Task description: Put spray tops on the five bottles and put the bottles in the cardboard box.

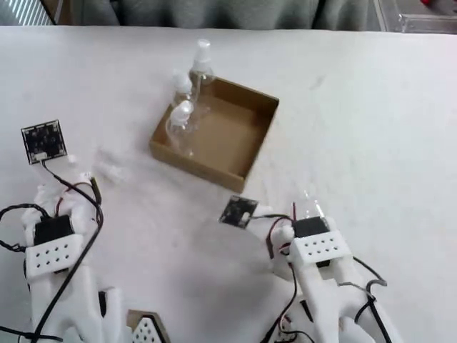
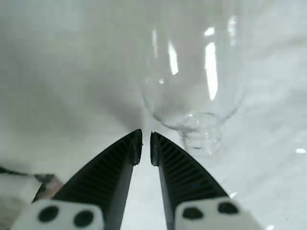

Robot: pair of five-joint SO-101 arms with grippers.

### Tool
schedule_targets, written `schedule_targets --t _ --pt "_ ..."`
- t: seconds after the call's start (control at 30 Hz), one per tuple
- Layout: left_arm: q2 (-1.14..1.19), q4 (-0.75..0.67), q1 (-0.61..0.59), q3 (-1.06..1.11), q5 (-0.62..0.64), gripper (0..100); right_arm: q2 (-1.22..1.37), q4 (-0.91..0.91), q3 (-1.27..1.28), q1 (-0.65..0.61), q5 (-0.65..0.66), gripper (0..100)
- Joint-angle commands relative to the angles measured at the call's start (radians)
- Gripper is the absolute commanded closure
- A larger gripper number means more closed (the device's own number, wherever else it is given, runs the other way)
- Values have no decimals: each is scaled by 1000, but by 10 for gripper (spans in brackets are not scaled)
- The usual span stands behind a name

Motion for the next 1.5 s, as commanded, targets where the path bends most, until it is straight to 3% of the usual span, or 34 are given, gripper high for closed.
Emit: schedule_targets --t 0.0,0.17,0.43,0.87,1.07,1.3,1.47 --pt "-24 9 -4 -57 12 962 -8 -94 -6 36 -112 982" --pt "-25 8 -4 -49 11 962 -8 -197 -9 41 -230 982" --pt "-25 8 -4 -48 8 962 2 -199 -114 143 -334 982" --pt "-25 8 -4 -41 6 962 -5 -252 -160 28 -549 982" --pt "-25 -20 -2 -26 5 961 -8 -93 -269 82 -694 978" --pt "-25 -20 -2 -26 5 961 -8 18 -362 35 -921 976" --pt "-25 -20 -2 -25 3 961 -8 82 -345 -25 -896 932"
